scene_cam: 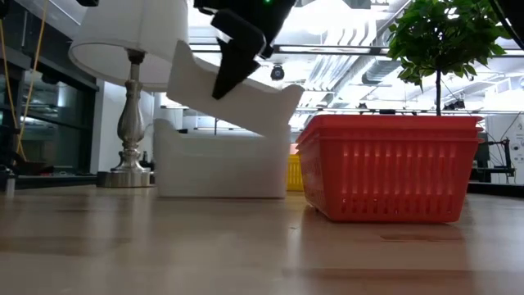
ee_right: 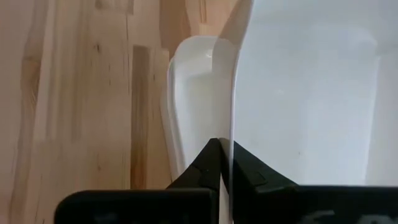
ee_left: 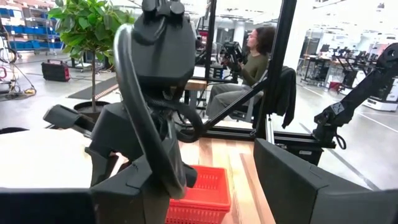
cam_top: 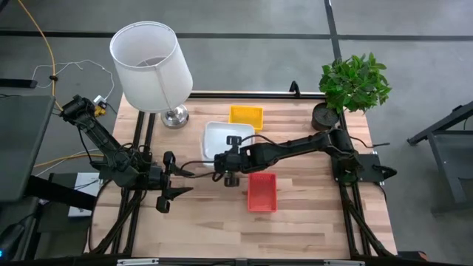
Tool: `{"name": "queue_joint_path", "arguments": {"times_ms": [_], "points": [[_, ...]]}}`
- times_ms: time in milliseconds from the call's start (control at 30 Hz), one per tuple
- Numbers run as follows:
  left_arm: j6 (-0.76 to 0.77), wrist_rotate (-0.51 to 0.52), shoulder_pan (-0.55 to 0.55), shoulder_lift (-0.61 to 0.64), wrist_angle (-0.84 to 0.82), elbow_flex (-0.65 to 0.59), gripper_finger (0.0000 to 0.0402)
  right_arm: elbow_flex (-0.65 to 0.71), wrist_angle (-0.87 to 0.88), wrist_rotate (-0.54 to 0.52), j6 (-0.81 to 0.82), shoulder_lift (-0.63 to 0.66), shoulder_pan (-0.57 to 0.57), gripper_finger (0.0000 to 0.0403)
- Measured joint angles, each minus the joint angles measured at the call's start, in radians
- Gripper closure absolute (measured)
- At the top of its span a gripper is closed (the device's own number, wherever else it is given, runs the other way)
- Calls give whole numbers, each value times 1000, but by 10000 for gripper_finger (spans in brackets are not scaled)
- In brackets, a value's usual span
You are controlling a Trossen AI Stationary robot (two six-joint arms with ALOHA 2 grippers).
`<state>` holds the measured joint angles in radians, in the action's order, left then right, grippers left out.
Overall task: Stack baskets by color
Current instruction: Stack the bottom white bin on the top white bin
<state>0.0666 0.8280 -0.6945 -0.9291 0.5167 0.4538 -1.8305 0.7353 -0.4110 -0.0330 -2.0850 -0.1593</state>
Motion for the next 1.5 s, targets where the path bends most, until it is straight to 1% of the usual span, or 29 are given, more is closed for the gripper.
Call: {"name": "queue_joint_path", "arguments": {"times_ms": [267, 367, 500, 633, 800, 933, 1033, 1367, 1433, 1500], "points": [[0, 0, 0, 0, 0, 0, 197, 0, 78, 5, 6, 0, 0, 403], [0, 1, 0, 0, 0, 0, 197, -7, 101, 48, -18, 0, 0, 403], [0, 1, 0, 0, 0, 0, 197, -14, 103, 144, -46, 0, 4, 403], [0, 2, 0, 0, 0, 0, 197, -14, 120, 157, -46, 0, 20, 403], [0, 2, 0, 0, -1, 0, 197, -14, 144, 164, 8, 0, 55, 403], [0, 2, 0, 0, -1, 0, 197, -14, 164, 190, 10, 0, 74, 403], [0, 2, 0, 0, -3, 0, 197, -14, 167, 232, 7, 0, 83, 403], [0, 2, 0, 0, -4, 0, 197, -14, 168, 222, 8, 0, 88, 401], [0, 2, 0, 0, -4, 0, 197, -14, 169, 222, 18, 0, 88, 392], [0, 2, 0, 0, -4, 0, 197, -14, 171, 217, 25, 0, 87, 372]]}}
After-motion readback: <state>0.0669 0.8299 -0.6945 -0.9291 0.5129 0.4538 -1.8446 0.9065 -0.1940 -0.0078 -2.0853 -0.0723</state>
